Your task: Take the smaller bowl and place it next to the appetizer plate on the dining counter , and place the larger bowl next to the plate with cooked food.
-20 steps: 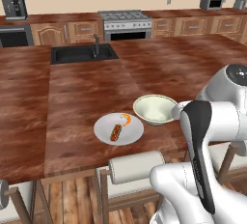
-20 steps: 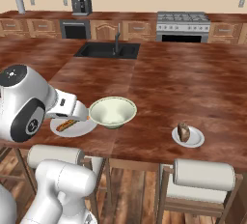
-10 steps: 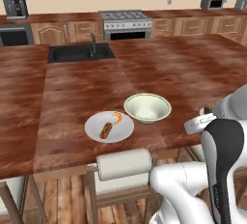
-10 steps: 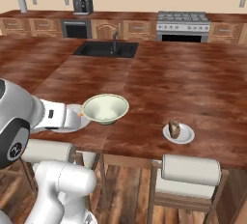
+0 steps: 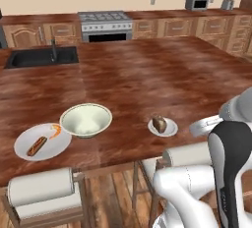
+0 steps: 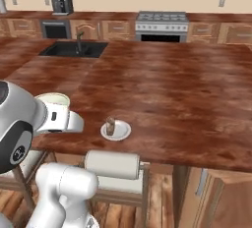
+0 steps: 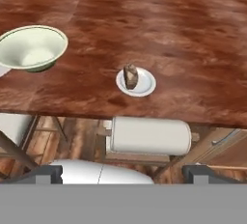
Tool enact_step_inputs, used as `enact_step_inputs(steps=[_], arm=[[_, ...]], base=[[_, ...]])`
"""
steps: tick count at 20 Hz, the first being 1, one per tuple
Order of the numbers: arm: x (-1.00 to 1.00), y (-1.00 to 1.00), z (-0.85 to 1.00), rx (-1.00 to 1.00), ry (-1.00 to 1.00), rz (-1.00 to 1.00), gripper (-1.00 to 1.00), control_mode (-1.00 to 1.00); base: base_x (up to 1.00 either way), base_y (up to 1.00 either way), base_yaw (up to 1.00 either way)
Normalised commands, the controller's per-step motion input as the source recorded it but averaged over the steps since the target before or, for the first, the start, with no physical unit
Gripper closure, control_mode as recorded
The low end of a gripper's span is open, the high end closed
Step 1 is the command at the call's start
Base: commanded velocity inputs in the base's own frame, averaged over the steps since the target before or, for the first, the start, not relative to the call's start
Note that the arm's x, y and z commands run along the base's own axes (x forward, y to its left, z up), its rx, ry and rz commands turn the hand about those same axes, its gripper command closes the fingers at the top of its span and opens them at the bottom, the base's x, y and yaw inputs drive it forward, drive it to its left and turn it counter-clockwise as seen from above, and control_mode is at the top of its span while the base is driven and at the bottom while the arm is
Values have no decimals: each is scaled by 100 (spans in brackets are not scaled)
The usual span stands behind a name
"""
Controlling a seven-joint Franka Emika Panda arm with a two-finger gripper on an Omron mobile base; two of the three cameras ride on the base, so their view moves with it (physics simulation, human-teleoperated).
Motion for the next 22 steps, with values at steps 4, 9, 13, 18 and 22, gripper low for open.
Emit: enact_step_inputs(steps=[4,9,13,18,22], arm=[[0,0,0,0,0,0,-100,100],[0,0,0,0,0,0,-100,100],[0,0,0,0,0,0,-100,100],[0,0,0,0,0,0,-100,100],[0,0,0,0,0,0,-100,100]], base=[[19,-100,-19],[40,-100,-19],[42,-100,-16],[79,-100,-17],[100,-100,-9]])
